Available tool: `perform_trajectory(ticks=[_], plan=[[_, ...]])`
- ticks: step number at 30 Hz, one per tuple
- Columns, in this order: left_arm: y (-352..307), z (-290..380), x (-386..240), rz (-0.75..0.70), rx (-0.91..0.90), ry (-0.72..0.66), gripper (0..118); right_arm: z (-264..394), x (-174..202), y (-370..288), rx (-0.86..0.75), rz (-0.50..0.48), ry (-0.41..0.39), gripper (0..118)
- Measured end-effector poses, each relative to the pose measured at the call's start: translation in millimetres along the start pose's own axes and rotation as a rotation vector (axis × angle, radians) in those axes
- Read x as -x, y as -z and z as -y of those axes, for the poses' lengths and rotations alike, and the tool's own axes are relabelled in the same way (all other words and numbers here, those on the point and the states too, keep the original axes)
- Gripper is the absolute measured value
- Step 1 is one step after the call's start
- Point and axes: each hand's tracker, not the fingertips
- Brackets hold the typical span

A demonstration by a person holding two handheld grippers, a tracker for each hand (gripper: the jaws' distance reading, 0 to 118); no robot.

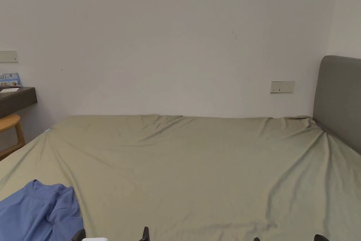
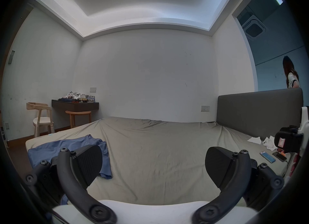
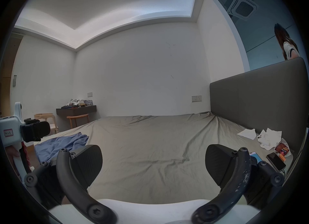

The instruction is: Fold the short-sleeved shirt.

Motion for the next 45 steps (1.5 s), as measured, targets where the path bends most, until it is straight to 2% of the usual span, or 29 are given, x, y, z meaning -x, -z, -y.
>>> perform_trajectory(ticks=[19,20,21,22,23,24,25,26,27,32,38,42,45], plan=[[-8,-2,0,0.020,-0.046,-0.001,118,0,0,-1,-0.008,0.002,-0.010,118],[-10,-4,0,0.030,-0.059,-0.001,116,0,-1,-3,-0.015,-0.003,-0.010,118],[-12,-6,-2,0.020,-0.068,0.006,105,-1,0,-5,-0.020,-0.004,-0.011,118],[-12,-8,-5,-0.031,-0.078,0.032,78,-1,1,-6,-0.027,-0.002,-0.016,113],[-13,-9,-8,-0.075,-0.090,0.052,25,-1,2,-6,-0.029,0.011,-0.026,90],[-14,-12,-9,-0.085,-0.093,0.041,1,-1,3,-6,-0.024,0.055,-0.050,59],[-13,-16,-6,-0.038,-0.077,0.015,0,-1,4,-7,-0.020,0.097,-0.053,22],[-11,-17,-5,-0.012,-0.060,0.002,0,-1,4,-7,-0.030,0.061,-0.042,2],[-10,-19,-6,0.000,-0.052,0.003,0,-2,2,-8,-0.032,0.028,-0.033,2],[-10,-22,-10,0.027,-0.055,0.037,0,-3,9,-9,-0.029,0.020,-0.081,1],[-8,-21,8,-0.001,-0.030,0.045,0,-8,24,8,0.003,-0.035,-0.070,1],[-29,-18,52,-0.139,-0.019,0.068,0,-13,61,36,0.015,-0.159,-0.035,1],[-47,-12,94,-0.269,0.014,0.042,0,-15,106,55,0.018,-0.304,-0.035,1]])
